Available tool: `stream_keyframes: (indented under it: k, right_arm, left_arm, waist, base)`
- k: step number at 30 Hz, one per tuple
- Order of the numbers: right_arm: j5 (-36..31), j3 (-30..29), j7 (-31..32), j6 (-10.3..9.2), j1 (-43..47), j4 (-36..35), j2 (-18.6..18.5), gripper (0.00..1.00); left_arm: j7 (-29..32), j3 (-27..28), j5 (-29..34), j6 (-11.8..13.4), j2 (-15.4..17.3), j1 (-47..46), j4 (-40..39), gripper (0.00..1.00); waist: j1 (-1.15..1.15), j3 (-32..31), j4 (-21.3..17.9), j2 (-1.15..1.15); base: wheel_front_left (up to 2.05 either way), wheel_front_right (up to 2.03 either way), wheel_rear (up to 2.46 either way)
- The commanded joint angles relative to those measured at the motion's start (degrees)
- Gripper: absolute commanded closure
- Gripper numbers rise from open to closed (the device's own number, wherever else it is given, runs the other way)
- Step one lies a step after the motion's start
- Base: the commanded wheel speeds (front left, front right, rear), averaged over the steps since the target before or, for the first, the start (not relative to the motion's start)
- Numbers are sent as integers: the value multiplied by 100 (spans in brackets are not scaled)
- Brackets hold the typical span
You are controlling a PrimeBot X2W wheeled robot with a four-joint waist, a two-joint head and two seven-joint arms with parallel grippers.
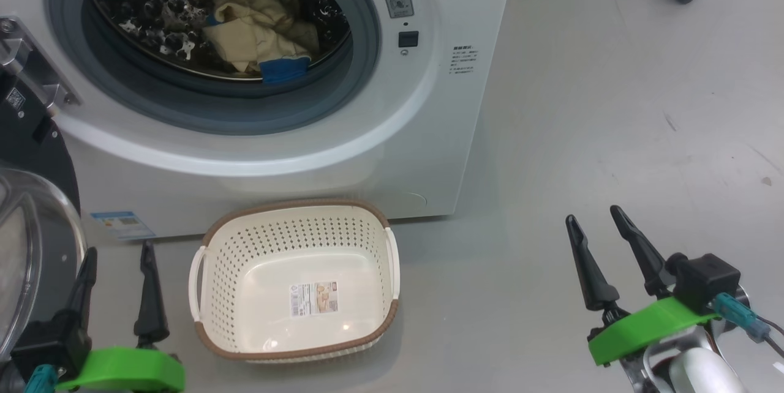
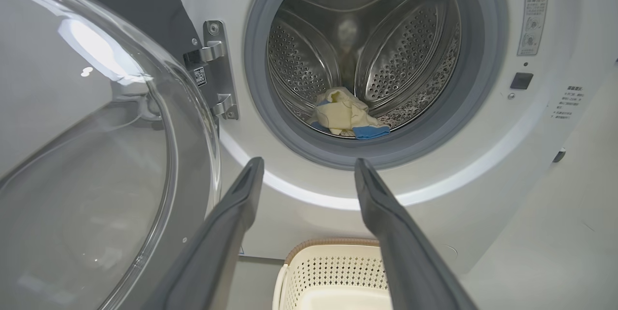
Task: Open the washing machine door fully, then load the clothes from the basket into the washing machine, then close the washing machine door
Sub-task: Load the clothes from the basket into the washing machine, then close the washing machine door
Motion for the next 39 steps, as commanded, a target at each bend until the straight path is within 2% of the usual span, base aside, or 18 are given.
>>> stream_keyframes:
  k: [1,32,39]
  right_arm:
    - [-68,84,-55,-2,-130,-200,-119,0]
    - [-209,132,-55,-2,-131,-205,-143,0]
    - [-174,133,-55,-2,-156,-184,-139,0]
  left_arm:
    - [-14,242,48,143,192,-194,-131,0]
    - [-180,188,-59,129,143,-203,298,0]
    - [-202,201,-71,162,149,-235,296,0]
  waist:
    - [0,7,4,0]
    - [0,-41,-30,0]
    - [0,4,-26,0]
  base:
    - [0,0,0]
    - [0,0,0]
    - [-73,73,0]
